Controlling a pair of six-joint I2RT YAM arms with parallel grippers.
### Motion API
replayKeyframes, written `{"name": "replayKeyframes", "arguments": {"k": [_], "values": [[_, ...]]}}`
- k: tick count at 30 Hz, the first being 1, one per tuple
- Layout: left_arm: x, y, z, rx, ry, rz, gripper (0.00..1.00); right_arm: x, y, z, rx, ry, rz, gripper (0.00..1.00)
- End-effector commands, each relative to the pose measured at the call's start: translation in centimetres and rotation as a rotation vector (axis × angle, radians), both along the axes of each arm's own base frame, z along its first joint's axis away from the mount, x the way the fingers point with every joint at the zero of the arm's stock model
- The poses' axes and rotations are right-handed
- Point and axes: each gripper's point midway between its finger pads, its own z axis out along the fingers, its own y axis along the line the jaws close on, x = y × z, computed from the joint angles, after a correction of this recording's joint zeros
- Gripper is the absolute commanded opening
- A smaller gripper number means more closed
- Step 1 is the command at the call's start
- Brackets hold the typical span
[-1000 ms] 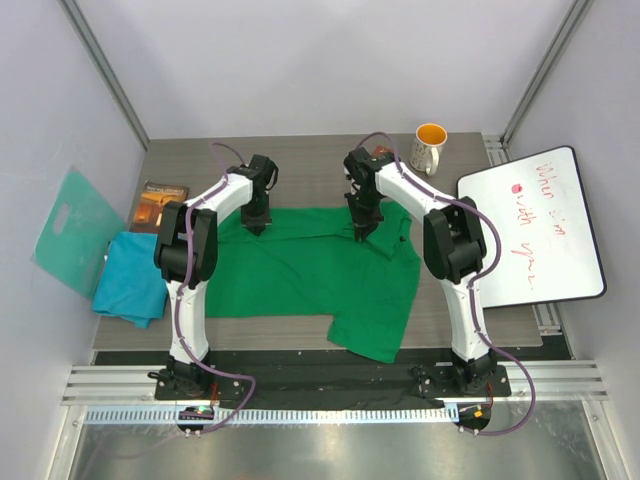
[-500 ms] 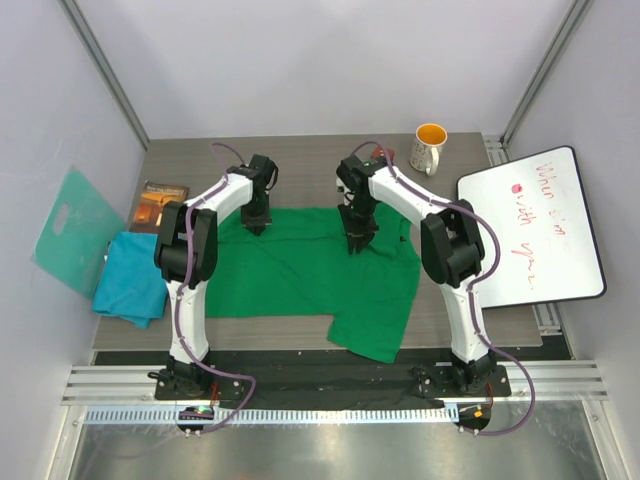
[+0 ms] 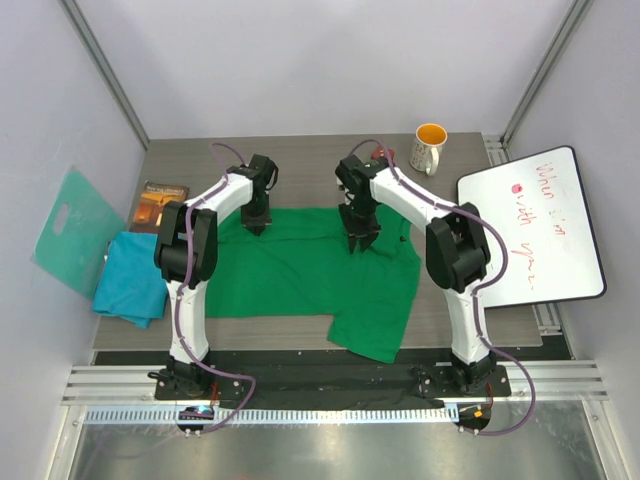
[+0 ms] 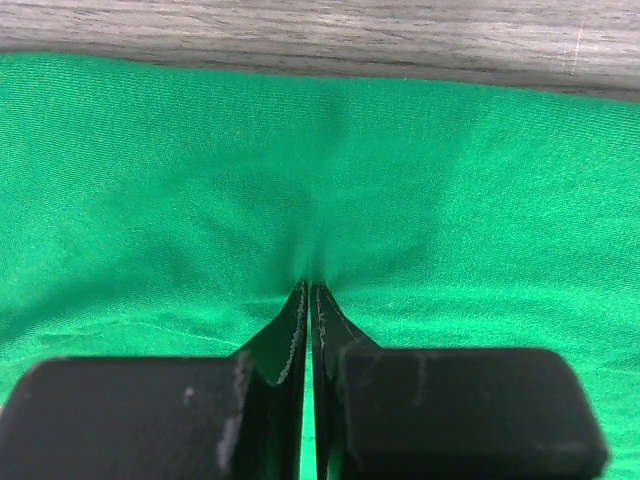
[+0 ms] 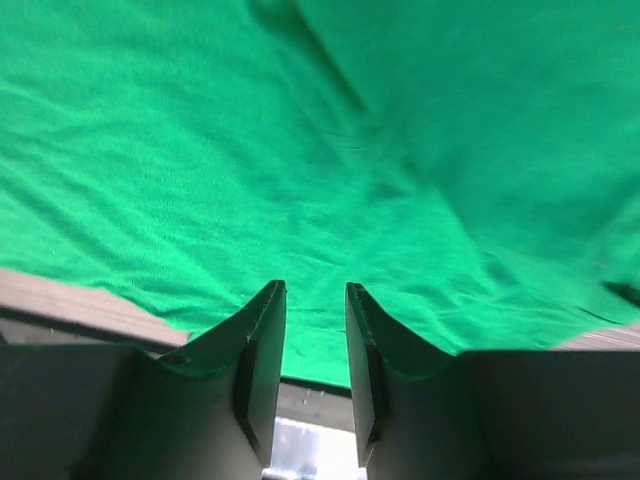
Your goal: Fold and stack the t-shirts
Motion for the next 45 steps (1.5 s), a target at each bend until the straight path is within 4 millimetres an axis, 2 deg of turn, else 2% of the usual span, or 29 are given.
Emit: {"name": "replayKeyframes", "arguments": {"k": [1,3,4,5,8,10,11,13,15,16,19,23,29,33,40,42,44,45], "values": [[-2.9,0.3,-2.5,0.002,0.127,-0.013,0.03,4.2,-1.9,4.8,0.008,-0.245,-0.096,0.37],[-2.8,0.4,-2.1,0.008,0.117,-0.007,0.07,5.5,-2.6,5.1,0.027,-0.278,-0.152,0.37],[-2.8,0.5,-2.0,0.010,0.115,-0.007,0.08,6.7,-4.5,5.1,0.000,-0.303,-0.208,0.37],[-2.7,0.5,-1.8,0.009,0.107,-0.006,0.09,7.5,-5.1,5.1,0.006,-0.319,-0.235,0.37],[-2.3,0.5,-0.6,0.006,0.062,-0.002,0.14,9.6,-7.6,4.0,-0.023,-0.335,-0.291,0.37],[-1.7,0.4,0.6,-0.005,0.024,0.000,0.17,10.5,-8.8,2.3,-0.060,-0.323,-0.293,0.36],[-1.6,0.3,1.0,-0.011,0.011,0.001,0.18,11.3,-9.4,2.3,-0.072,-0.337,-0.303,0.36],[-1.1,0.0,2.5,-0.032,-0.027,-0.002,0.21,12.0,-9.5,0.7,-0.085,-0.314,-0.294,0.36],[-0.7,-0.1,3.5,-0.040,-0.055,-0.004,0.23,12.7,-9.4,-0.1,-0.088,-0.308,-0.291,0.36],[-0.4,-0.2,4.4,-0.047,-0.079,-0.004,0.24,12.7,-9.3,-1.5,-0.099,-0.282,-0.290,0.36],[-0.1,0.1,5.8,-0.039,-0.119,-0.001,0.26,13.0,-8.8,-2.8,-0.082,-0.263,-0.295,0.36],[-0.1,1.2,6.5,-0.015,-0.158,0.020,0.34,12.9,-8.8,-4.7,-0.093,-0.237,-0.292,0.35],[-1.5,3.4,3.6,0.035,-0.071,0.067,0.34,12.6,-9.8,-6.2,-0.132,-0.222,-0.285,0.35],[-2.3,4.9,1.4,0.050,-0.034,0.110,0.33,12.5,-10.4,-6.4,-0.146,-0.224,-0.290,0.35],[-1.8,5.5,-0.9,0.053,0.038,0.140,0.29,13.3,-11.4,-6.4,-0.152,-0.234,-0.321,0.35],[-0.9,5.3,-0.6,0.058,0.046,0.144,0.27,13.7,-11.6,-6.4,-0.149,-0.236,-0.336,0.35],[-0.7,5.4,-1.6,0.072,0.079,0.149,0.27,14.2,-11.6,-6.6,-0.141,-0.239,-0.353,0.35],[0.1,5.2,-1.1,0.068,0.069,0.151,0.27,14.5,-11.8,-6.5,-0.142,-0.244,-0.363,0.35]]}}
